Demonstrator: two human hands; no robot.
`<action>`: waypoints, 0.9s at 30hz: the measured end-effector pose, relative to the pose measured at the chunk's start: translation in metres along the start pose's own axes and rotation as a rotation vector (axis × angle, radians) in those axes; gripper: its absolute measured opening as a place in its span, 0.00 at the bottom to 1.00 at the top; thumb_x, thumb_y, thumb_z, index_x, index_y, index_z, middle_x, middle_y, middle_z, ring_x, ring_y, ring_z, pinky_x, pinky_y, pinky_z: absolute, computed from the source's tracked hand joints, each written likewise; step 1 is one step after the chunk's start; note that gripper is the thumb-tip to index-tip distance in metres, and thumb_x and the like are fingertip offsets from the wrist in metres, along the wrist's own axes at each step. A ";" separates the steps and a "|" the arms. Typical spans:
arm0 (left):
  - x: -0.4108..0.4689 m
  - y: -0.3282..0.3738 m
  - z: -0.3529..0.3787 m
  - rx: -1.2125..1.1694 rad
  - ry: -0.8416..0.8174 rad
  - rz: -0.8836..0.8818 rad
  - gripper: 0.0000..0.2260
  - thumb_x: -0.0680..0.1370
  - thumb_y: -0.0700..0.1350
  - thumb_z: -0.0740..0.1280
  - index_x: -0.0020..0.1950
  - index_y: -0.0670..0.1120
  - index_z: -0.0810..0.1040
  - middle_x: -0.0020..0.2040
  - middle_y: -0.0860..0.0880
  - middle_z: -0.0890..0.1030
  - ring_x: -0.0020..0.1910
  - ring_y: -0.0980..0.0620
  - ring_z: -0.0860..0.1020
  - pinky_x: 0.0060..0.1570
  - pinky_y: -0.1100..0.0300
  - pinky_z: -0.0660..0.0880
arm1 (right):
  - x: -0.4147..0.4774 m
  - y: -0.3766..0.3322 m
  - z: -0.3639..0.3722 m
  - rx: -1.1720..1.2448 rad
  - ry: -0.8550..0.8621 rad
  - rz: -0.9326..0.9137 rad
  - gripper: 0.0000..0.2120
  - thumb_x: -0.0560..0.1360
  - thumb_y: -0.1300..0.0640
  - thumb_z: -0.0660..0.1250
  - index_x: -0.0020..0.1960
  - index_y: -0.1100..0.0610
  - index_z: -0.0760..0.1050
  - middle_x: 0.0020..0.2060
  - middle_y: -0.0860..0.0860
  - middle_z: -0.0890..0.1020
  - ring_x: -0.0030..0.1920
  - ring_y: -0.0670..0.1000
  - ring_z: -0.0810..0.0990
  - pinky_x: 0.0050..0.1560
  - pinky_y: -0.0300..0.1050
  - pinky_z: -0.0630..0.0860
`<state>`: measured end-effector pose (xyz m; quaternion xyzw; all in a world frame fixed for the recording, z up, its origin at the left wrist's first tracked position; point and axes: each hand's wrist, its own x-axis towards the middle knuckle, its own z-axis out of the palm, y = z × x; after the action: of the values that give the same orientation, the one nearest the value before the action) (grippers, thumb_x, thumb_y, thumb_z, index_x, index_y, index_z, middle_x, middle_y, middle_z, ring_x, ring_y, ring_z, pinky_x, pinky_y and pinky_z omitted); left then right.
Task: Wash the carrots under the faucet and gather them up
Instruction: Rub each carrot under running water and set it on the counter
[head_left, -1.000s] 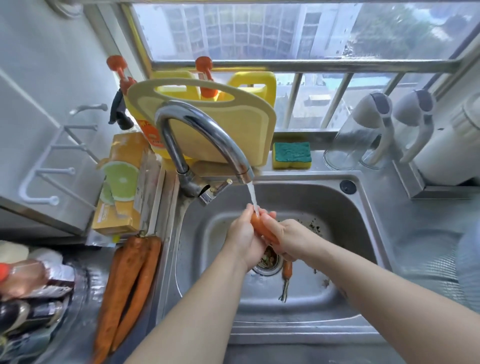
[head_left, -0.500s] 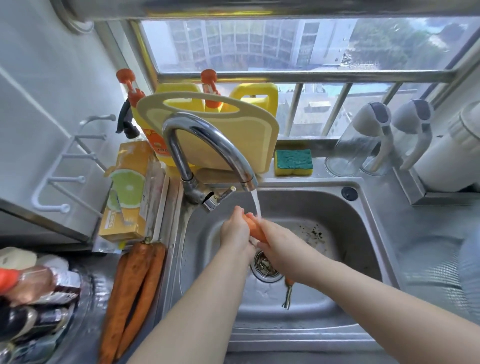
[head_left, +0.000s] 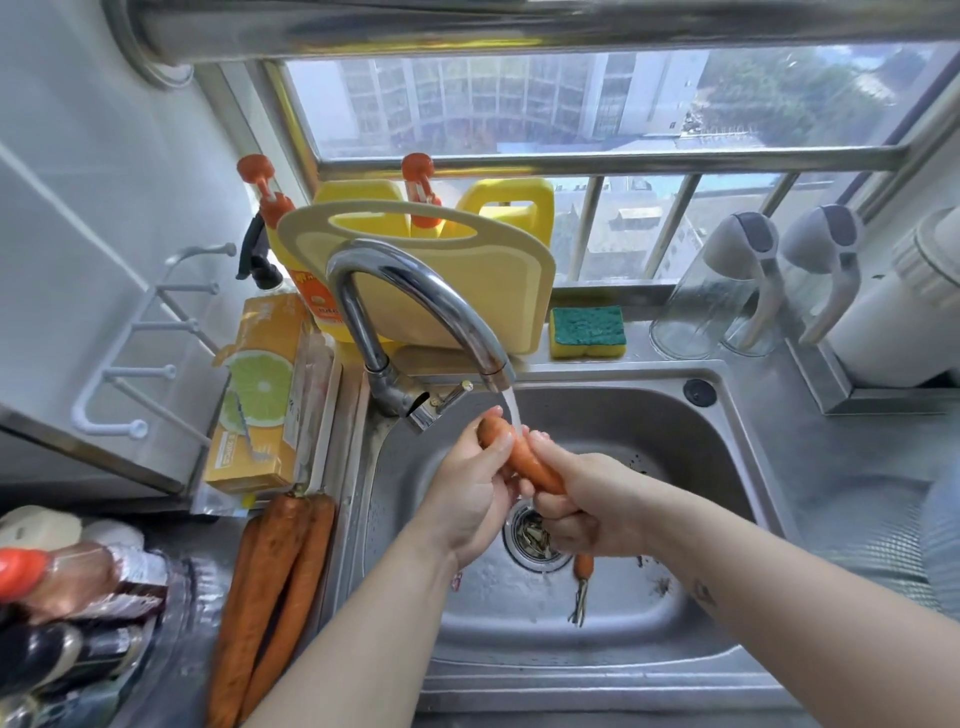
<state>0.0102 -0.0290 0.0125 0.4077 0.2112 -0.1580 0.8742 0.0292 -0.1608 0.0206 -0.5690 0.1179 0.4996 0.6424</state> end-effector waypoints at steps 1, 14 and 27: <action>0.002 -0.002 0.002 0.028 0.032 0.022 0.17 0.82 0.37 0.55 0.70 0.35 0.62 0.52 0.39 0.76 0.46 0.49 0.79 0.35 0.61 0.78 | -0.002 0.000 0.000 -0.139 0.062 -0.082 0.26 0.78 0.36 0.51 0.36 0.55 0.71 0.21 0.47 0.60 0.20 0.46 0.56 0.24 0.38 0.53; 0.009 0.000 0.040 -0.097 0.259 -0.029 0.12 0.83 0.46 0.52 0.44 0.45 0.70 0.37 0.46 0.74 0.40 0.50 0.77 0.39 0.56 0.73 | -0.012 0.016 0.001 -0.847 0.496 -0.442 0.17 0.79 0.43 0.57 0.40 0.55 0.71 0.33 0.53 0.77 0.34 0.53 0.75 0.37 0.48 0.69; -0.001 -0.003 0.030 0.010 0.243 0.043 0.13 0.83 0.44 0.53 0.40 0.45 0.69 0.35 0.48 0.74 0.40 0.51 0.79 0.34 0.60 0.74 | -0.013 0.014 -0.006 -0.941 0.358 -0.425 0.13 0.79 0.46 0.59 0.40 0.52 0.72 0.32 0.47 0.76 0.32 0.46 0.72 0.36 0.43 0.67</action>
<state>0.0153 -0.0541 0.0277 0.4326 0.3058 -0.0896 0.8434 0.0151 -0.1740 0.0194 -0.8824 -0.1283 0.2530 0.3754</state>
